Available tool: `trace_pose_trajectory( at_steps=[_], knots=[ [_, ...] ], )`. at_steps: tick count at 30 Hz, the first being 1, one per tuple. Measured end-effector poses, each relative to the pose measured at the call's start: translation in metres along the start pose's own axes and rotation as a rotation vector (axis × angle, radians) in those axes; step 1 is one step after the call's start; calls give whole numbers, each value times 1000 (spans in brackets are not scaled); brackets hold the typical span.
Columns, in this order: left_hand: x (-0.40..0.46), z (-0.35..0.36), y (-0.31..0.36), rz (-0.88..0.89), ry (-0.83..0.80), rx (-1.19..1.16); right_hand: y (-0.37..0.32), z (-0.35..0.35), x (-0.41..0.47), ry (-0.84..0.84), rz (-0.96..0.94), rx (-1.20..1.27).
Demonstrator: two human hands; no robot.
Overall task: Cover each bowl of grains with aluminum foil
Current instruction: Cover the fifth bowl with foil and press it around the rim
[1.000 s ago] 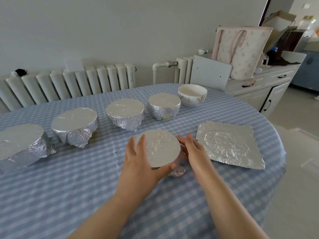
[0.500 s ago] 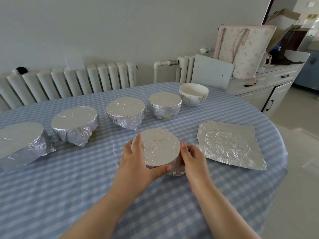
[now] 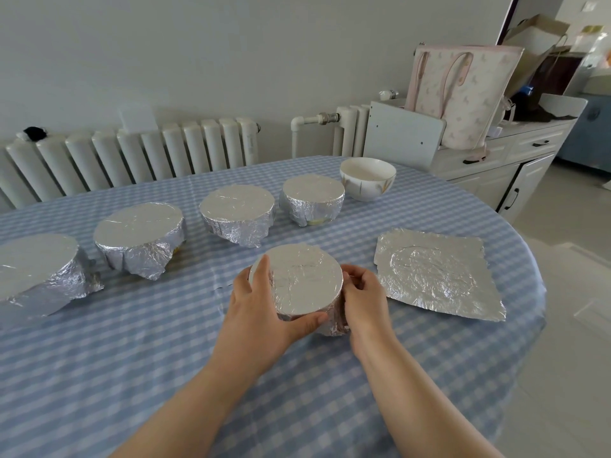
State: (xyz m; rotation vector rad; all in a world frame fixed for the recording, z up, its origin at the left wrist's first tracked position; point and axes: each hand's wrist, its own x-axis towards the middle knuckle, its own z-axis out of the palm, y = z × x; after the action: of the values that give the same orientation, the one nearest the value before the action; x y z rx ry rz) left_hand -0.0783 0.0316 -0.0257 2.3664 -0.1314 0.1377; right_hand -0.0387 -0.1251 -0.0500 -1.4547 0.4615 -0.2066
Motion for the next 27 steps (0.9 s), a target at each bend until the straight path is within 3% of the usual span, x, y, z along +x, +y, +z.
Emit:
trace_pose_trajectory(
  at_steps=[6, 13, 18, 24, 27],
  knots=[
    [0, -1, 2, -3, 3, 2, -9, -7, 11, -134, 124, 35],
    [0, 1, 2, -4, 9, 1, -13, -7, 9, -156, 57, -105],
    [-1, -1, 3, -18, -19, -23, -10, -4, 4, -39, -5, -165],
    [-6, -2, 8, -59, -38, -42, -15, -9, -3, -65, 23, 136],
    [-10, 1, 15, -70, -31, -13, -12, -10, -5, -101, -96, -39]
  ],
)
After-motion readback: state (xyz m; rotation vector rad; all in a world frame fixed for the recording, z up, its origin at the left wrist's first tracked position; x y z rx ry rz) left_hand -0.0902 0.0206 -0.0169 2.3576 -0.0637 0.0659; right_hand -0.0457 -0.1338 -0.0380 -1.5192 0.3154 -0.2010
